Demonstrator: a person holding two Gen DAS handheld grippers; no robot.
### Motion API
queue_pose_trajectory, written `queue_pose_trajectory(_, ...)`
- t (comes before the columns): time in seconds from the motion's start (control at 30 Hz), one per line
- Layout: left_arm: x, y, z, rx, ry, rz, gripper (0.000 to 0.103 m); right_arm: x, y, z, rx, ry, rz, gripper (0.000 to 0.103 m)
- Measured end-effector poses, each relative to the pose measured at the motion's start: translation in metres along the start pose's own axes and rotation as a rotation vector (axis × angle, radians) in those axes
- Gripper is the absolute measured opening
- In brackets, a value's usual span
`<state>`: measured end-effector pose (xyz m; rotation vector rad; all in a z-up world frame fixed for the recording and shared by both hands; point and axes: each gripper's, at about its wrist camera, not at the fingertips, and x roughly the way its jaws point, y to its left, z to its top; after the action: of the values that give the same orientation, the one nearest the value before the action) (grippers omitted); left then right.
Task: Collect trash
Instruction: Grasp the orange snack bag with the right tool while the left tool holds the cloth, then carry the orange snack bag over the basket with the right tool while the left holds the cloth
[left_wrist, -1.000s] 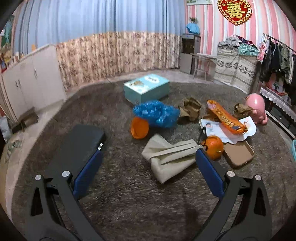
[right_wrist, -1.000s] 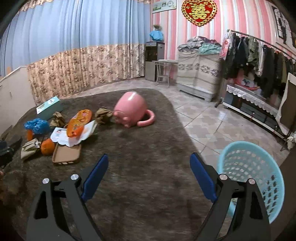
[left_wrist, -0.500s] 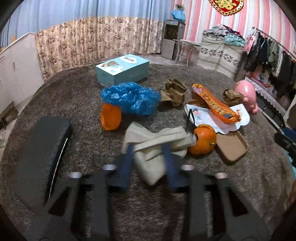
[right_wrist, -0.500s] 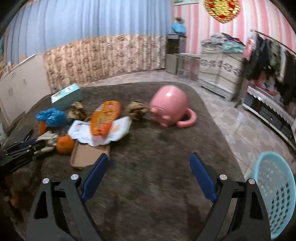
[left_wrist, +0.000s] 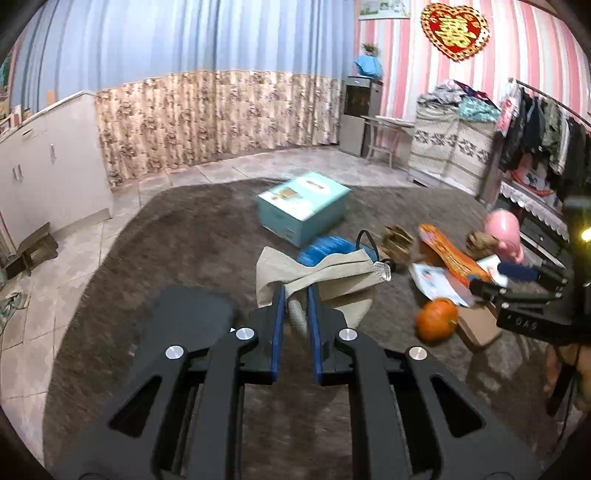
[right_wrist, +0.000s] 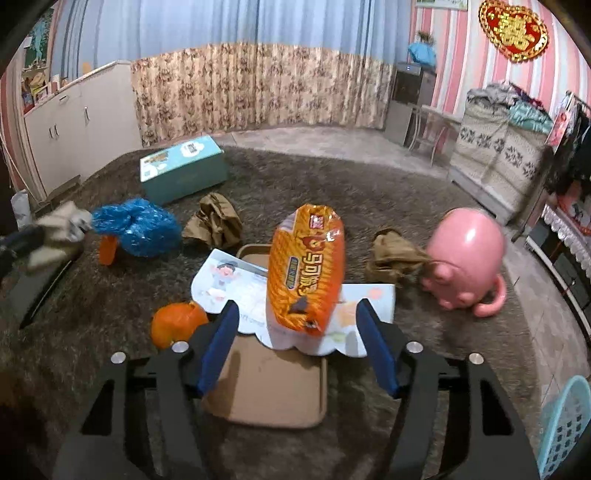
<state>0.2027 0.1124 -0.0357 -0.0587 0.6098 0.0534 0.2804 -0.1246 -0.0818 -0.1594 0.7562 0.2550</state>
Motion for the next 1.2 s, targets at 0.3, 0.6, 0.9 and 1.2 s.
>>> queue_pose_trajectory(0.3, 0.006, 0.015, 0.0, -0.026, 0.001, 0.028, 0.011, 0.025, 0.006, 0.002, -0.036, 0.021, -0.009, 0.027)
queue_pose_trajectory(0.6, -0.01, -0.005, 0.004, -0.011, -0.039, 0.031, 0.011, -0.039, -0.008, -0.009, -0.035, -0.088, -0.023, 0.026)
queue_pose_trajectory(0.9, -0.032, -0.059, 0.008, 0.03, -0.077, -0.036, 0.011, -0.132, -0.086, -0.047, 0.085, -0.142, -0.151, 0.026)
queue_pose_trajectory(1.2, -0.051, -0.128, 0.008, 0.088, -0.11, -0.126, 0.011, -0.205, -0.175, -0.103, 0.299, -0.215, -0.289, 0.026)
